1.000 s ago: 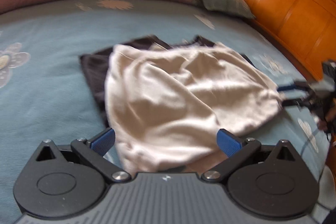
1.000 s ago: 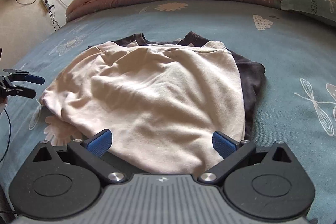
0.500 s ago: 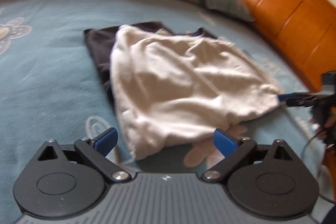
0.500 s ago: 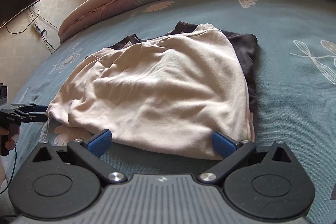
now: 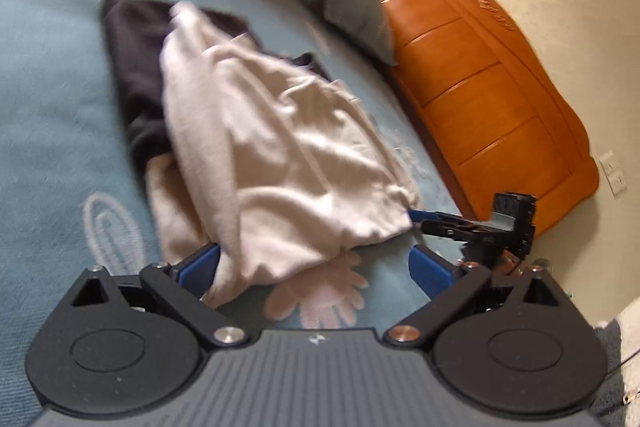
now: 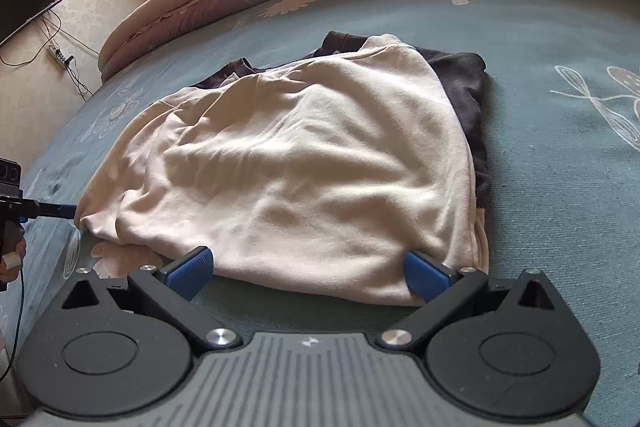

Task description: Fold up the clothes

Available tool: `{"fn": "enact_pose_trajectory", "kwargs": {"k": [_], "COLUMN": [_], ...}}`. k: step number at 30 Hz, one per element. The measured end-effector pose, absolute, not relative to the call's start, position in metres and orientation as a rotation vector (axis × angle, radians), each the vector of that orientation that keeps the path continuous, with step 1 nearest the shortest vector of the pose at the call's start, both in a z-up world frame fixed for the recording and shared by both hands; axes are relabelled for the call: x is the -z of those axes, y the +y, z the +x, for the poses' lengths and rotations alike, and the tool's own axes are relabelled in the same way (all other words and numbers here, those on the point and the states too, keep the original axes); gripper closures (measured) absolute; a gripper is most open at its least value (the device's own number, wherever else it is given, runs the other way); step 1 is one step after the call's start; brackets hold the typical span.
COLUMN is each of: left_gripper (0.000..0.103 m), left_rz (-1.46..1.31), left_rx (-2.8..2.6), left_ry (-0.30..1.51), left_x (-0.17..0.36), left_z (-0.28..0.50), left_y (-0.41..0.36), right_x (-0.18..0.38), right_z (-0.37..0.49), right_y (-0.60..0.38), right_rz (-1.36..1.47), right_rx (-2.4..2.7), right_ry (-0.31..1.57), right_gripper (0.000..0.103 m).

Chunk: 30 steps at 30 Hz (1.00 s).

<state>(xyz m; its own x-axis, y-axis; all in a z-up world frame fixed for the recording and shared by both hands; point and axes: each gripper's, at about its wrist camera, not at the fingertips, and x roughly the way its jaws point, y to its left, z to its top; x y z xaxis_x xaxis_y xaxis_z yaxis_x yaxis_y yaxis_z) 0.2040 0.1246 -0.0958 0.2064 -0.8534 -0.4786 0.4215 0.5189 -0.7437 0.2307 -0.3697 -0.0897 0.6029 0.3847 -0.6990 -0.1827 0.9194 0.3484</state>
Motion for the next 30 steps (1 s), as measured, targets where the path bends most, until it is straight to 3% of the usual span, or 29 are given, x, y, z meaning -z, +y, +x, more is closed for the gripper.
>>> {"fn": "enact_pose_trajectory", "kwargs": {"k": [3, 6, 9, 15, 19, 22, 27, 30], "left_gripper": [0.005, 0.007, 0.008, 0.004, 0.004, 0.006, 0.006, 0.006], "left_rz": [-0.582, -0.469, -0.293, -0.296, -0.174, -0.144, -0.059, -0.07], "left_rx": [0.964, 0.922, 0.848, 0.954, 0.888, 0.823, 0.665, 0.729], "left_ry": [1.092, 1.162, 1.163, 0.996, 1.069, 1.072, 1.133, 1.081], "left_x": [0.1, 0.088, 0.066, 0.039, 0.066, 0.078, 0.064, 0.048], "left_z": [0.217, 0.222, 0.22, 0.21, 0.216, 0.21, 0.202, 0.198], "left_y": [0.135, 0.138, 0.137, 0.105, 0.069, 0.084, 0.105, 0.095], "right_x": [0.086, 0.083, 0.08, 0.068, 0.075, 0.091, 0.082, 0.071], "right_z": [0.23, 0.229, 0.228, 0.231, 0.246, 0.25, 0.242, 0.237], "right_y": [-0.367, -0.365, -0.363, -0.348, -0.322, -0.319, -0.344, -0.358], "right_rz": [0.228, 0.203, 0.179, 0.145, 0.145, 0.124, 0.205, 0.275], "right_rx": [-0.336, -0.339, -0.343, -0.397, -0.486, -0.507, -0.488, -0.481], "right_ry": [0.864, 0.863, 0.862, 0.829, 0.844, 0.885, 0.874, 0.859], "right_gripper": [0.0, 0.0, 0.0, 0.0, 0.0, 0.0, 0.0, 0.0]}}
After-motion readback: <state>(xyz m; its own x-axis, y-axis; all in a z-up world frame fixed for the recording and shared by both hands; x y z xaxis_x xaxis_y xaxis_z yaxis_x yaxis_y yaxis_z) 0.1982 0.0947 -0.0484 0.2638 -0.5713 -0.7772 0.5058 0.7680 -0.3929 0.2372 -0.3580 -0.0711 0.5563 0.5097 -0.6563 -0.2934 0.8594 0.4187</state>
